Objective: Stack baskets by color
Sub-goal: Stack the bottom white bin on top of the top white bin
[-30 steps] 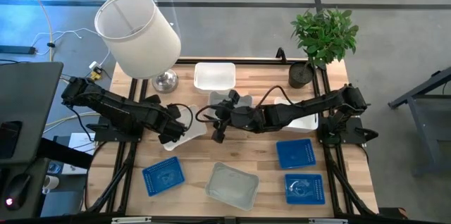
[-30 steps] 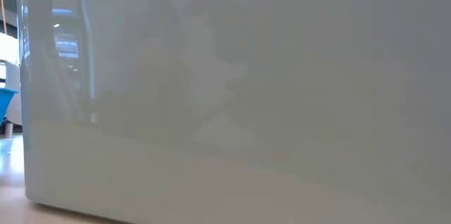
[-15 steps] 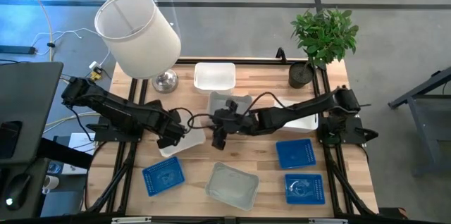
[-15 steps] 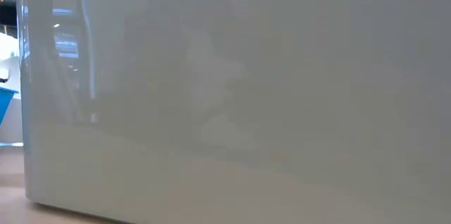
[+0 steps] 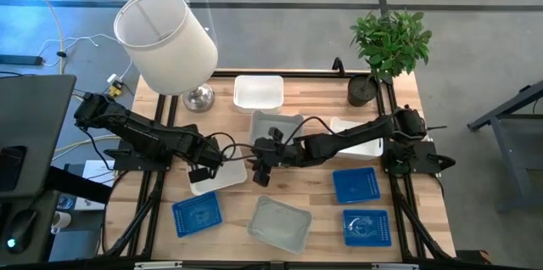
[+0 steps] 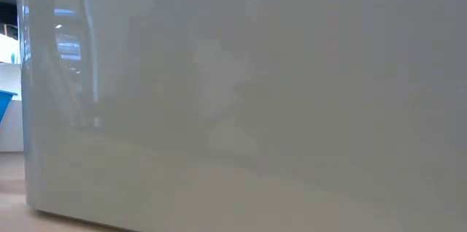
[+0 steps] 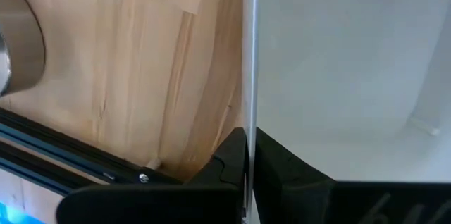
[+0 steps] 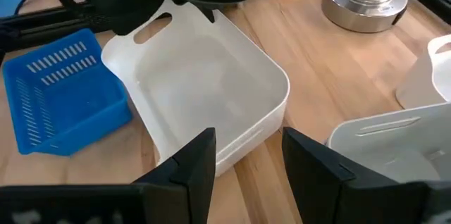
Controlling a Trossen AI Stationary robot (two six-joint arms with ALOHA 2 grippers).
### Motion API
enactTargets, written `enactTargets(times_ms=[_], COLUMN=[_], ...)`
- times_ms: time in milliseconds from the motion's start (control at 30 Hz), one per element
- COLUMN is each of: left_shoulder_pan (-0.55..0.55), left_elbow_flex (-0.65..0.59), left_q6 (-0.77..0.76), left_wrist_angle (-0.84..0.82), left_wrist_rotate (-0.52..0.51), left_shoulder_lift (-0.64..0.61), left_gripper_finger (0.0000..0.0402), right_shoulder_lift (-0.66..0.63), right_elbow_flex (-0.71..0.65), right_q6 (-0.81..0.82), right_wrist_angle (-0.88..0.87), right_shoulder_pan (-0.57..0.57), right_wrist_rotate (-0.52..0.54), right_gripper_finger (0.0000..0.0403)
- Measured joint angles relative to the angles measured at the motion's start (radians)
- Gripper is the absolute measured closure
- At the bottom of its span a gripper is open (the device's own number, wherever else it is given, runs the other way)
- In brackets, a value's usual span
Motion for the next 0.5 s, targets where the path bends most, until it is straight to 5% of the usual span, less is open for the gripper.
enactTargets(times_ms=[500], left_shoulder_pan=[0.000], left_elbow_flex=[0.000], left_q6=[-0.027], left_wrist_angle=[0.028], left_wrist_rotate=[-0.011], left_shoulder_lift=[0.000], left_gripper_finger=[0.0402], right_shoulder_lift=[0.027], right_elbow_flex=[0.000], right_q6=[0.251], right_wrist_angle=[0.007], right_shoulder_pan=[-0.017], right_wrist_rotate=[0.043], right_gripper_finger=[0.0252])
